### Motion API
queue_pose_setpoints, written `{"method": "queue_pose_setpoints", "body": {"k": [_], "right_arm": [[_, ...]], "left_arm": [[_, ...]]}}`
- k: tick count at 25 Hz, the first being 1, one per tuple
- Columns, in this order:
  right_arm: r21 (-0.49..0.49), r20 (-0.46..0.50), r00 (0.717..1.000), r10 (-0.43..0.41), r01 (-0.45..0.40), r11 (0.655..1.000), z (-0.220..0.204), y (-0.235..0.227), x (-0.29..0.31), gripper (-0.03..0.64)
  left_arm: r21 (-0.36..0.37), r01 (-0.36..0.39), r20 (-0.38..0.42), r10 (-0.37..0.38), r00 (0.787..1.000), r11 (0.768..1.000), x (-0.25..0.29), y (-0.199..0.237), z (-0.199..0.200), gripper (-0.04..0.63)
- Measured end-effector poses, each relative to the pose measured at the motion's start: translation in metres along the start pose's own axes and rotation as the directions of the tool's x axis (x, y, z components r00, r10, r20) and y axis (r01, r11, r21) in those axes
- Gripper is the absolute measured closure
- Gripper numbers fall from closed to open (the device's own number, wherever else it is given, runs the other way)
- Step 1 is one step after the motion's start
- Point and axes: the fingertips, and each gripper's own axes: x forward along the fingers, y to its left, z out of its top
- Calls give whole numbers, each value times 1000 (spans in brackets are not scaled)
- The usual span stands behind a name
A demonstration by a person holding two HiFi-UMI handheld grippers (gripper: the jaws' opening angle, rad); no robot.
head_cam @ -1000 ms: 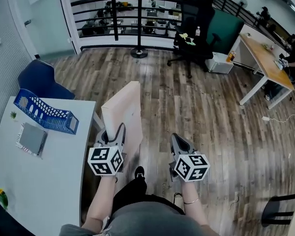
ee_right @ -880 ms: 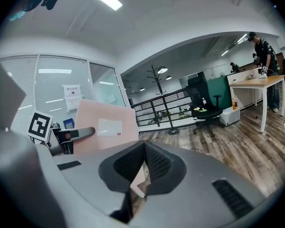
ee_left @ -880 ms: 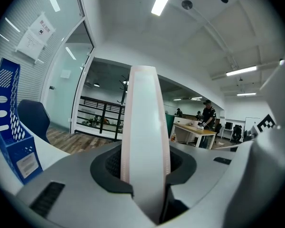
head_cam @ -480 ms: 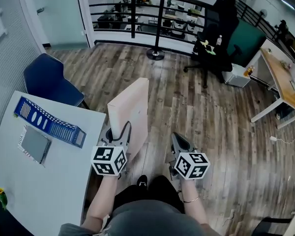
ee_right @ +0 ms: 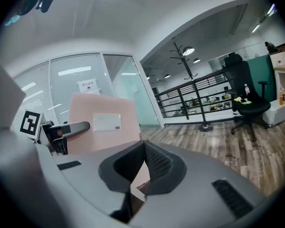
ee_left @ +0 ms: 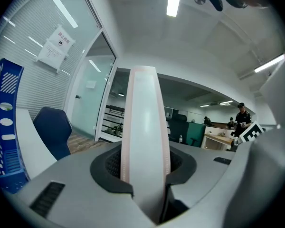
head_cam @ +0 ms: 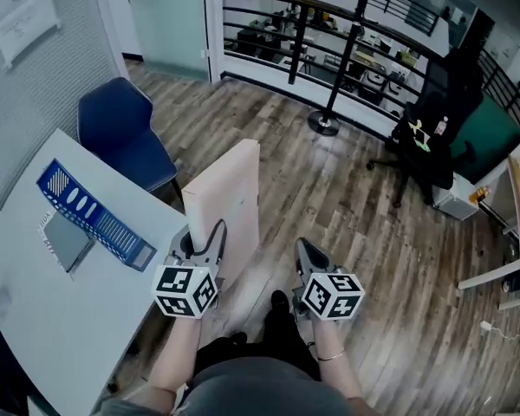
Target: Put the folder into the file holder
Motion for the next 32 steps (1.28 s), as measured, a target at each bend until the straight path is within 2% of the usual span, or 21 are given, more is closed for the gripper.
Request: {"method": "queue_pose_setpoints", "body": {"k": [5,9,12,14,18,20,24,27,32], "right_arm": [[-50,-83,982,171,-176,983,26,1,63,609],[-73,-159,940,301,-315,946,41,4,96,609],[-79,-205,899,387,-409,909,43,18,120,609],[-84,-250,856,453,-485,870,38,38,133,609],[-90,-351,732,583,-646,758,20,92,148,609],[-86,-387,681,621,-697,711,10,113,150,609],[-73,-442,597,669,-768,636,-11,152,148,609],[-67,-468,547,694,-805,589,-23,180,147,609],[-70,-495,486,720,-849,524,-37,217,141,609]], "left_arm": [[-32,-176,39,177,983,984,13,24,14,445],[-69,-296,70,301,951,953,18,26,27,445],[-91,-363,107,372,922,927,10,31,38,445],[-122,-426,136,440,887,896,-8,36,44,445],[-163,-583,167,604,779,796,-58,50,53,445],[-175,-638,176,661,729,750,-80,55,54,445],[-204,-712,195,740,643,672,-125,59,58,445],[-218,-744,207,775,597,631,-152,59,61,445],[-250,-766,225,805,548,592,-185,54,59,445]]}}
